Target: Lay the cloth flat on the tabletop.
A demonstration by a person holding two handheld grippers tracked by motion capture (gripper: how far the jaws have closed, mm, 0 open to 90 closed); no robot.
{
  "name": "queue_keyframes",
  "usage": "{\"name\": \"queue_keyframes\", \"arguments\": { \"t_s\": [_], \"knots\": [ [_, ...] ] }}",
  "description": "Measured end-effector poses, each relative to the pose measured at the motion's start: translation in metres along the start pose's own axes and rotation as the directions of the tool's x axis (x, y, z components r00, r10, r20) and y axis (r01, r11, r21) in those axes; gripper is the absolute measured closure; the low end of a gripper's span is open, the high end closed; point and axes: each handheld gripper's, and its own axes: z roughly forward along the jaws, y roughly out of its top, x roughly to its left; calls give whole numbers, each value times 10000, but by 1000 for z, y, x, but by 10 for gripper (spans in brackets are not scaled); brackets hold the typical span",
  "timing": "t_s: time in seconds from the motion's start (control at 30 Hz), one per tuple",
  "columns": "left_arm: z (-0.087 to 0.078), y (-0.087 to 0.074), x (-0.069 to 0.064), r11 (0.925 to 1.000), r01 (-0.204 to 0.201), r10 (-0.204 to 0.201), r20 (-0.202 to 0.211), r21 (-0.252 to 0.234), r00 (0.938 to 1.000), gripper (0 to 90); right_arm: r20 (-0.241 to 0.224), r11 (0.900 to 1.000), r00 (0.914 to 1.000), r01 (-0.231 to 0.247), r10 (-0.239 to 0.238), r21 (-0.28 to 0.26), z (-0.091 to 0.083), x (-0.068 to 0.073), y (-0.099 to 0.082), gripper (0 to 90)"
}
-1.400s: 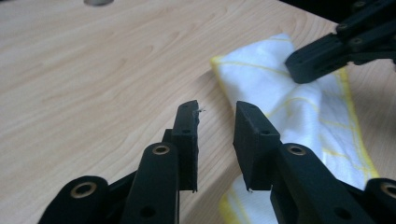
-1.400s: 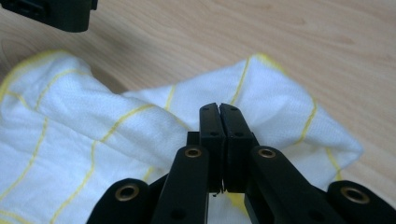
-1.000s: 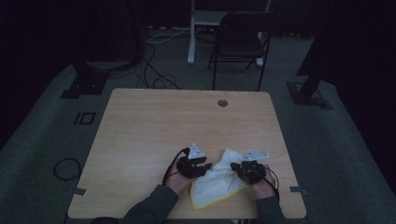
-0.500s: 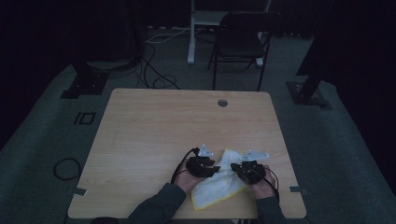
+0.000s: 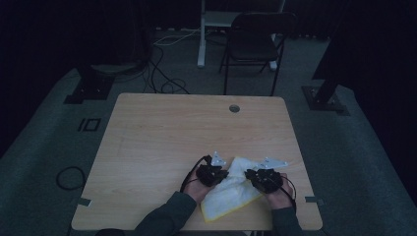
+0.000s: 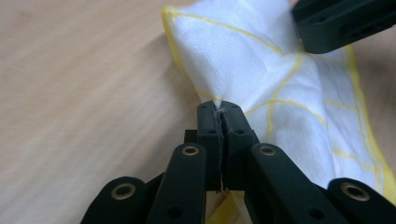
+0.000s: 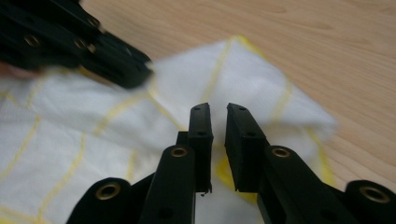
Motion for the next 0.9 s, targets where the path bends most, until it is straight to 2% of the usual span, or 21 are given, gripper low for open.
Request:
{"name": "queue_keyframes", "arguments": {
  "t_s": [0.17,0.23,0.47,0.5,0.7,0.9],
  "knots": [
    [-18,1,16,9990,281,-301,-583,-334,9978,888,231,9995,9994,-251,255,-175,-6,-7,-1,783],
    [-27,0,26,9975,454,-500,-871,-544,9949,889,250,9993,9992,-318,323,-169,-6,-9,-1,785],
    [-56,-4,53,9893,953,-1124,-1609,-1102,9805,890,366,9994,9988,-338,340,-47,-2,-12,-1,786],
    [-61,-5,57,9872,1051,-1252,-1744,-1201,9767,890,391,9993,9986,-365,361,78,3,-14,-1,786],
    [-73,-9,70,9819,1315,-1580,-2065,-1361,9656,890,442,9990,9984,-363,351,277,13,-16,0,787],
    [-71,-15,76,9801,1505,-1757,-2132,-1293,9611,889,577,9996,9981,-205,194,180,26,-17,10,783]
  ]
}}
